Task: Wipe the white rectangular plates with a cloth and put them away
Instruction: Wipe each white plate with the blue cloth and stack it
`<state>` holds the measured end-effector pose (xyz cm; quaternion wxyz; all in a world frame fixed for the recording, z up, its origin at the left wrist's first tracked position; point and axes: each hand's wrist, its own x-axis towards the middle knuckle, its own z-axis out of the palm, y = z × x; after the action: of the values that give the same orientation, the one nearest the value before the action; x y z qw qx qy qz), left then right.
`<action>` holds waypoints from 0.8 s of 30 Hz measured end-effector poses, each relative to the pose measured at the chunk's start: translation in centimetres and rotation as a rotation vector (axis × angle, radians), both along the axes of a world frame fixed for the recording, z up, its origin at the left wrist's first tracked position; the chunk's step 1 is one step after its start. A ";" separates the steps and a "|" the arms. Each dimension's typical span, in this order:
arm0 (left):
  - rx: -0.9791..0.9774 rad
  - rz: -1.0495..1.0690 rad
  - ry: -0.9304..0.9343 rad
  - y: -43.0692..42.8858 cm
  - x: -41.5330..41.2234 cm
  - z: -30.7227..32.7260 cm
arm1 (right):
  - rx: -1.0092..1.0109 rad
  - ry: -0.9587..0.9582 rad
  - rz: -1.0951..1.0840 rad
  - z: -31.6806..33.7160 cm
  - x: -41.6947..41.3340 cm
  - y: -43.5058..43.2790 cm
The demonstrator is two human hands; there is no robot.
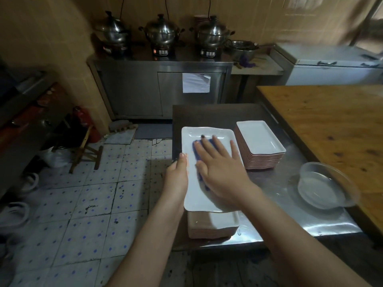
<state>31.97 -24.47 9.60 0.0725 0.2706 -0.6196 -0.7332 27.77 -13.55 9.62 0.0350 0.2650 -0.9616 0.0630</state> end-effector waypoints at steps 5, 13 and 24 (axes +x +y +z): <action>0.026 0.026 0.035 -0.7 0.5 0.8 | 0.073 0.033 -0.062 -0.3 1.0 2.4; -0.037 0.002 0.006 2.0 0.2 0.1 | -0.103 -0.102 0.113 -1.5 2.4 1.5; -0.024 0.096 0.039 4.5 -0.3 1.3 | -0.015 -0.026 0.067 -1.2 -0.3 7.5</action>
<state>31.69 -19.93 10.85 0.1229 0.2845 -0.6131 -0.7267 27.46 -6.09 8.45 0.0224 0.2959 -0.9520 0.0746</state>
